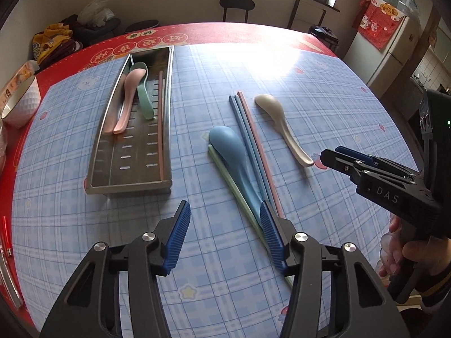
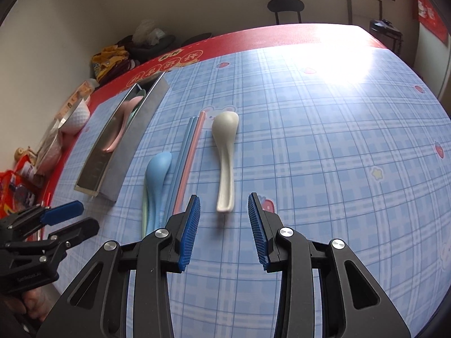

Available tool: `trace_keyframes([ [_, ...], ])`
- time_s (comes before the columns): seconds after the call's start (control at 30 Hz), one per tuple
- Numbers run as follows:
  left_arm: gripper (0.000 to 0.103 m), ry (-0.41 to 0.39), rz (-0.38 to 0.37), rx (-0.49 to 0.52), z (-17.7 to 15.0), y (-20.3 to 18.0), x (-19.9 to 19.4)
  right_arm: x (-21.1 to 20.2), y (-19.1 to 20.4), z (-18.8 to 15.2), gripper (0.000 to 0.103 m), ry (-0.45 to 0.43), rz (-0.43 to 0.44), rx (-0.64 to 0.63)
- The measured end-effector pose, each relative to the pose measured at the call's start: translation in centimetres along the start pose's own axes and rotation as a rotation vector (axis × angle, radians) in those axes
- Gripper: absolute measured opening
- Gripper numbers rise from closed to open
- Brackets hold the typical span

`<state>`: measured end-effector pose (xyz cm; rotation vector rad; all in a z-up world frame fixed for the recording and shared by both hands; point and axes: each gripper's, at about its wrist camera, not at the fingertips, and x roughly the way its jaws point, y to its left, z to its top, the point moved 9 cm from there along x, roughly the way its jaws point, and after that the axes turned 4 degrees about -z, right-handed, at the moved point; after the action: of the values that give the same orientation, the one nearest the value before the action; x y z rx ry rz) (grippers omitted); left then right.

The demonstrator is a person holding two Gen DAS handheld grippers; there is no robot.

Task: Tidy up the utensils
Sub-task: 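Lower the left tool and grasp a green chopstick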

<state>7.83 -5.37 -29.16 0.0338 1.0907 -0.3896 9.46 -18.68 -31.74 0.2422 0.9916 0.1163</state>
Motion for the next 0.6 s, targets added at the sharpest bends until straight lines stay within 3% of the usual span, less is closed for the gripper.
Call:
trace_keyframes([
  [0.1,0.044,0.031,-0.016,-0.015,-1.2,-1.0,1.0,0.0,-0.4,-0.7,0.035,0.011,0.008,-0.005],
  [0.27,0.019,0.044,-0.025,-0.108,-1.8,-0.7,2.7,-0.3,-1.5,-1.2,0.036,0.019,0.008,-0.021],
  [0.4,0.016,0.048,-0.042,-0.165,-1.6,-0.7,4.0,-0.7,-2.4,-1.4,0.036,0.014,0.005,-0.023],
  [0.6,0.016,0.050,-0.033,-0.127,-1.1,-1.7,5.2,-1.0,-4.1,-1.8,0.036,0.014,-0.010,0.012],
])
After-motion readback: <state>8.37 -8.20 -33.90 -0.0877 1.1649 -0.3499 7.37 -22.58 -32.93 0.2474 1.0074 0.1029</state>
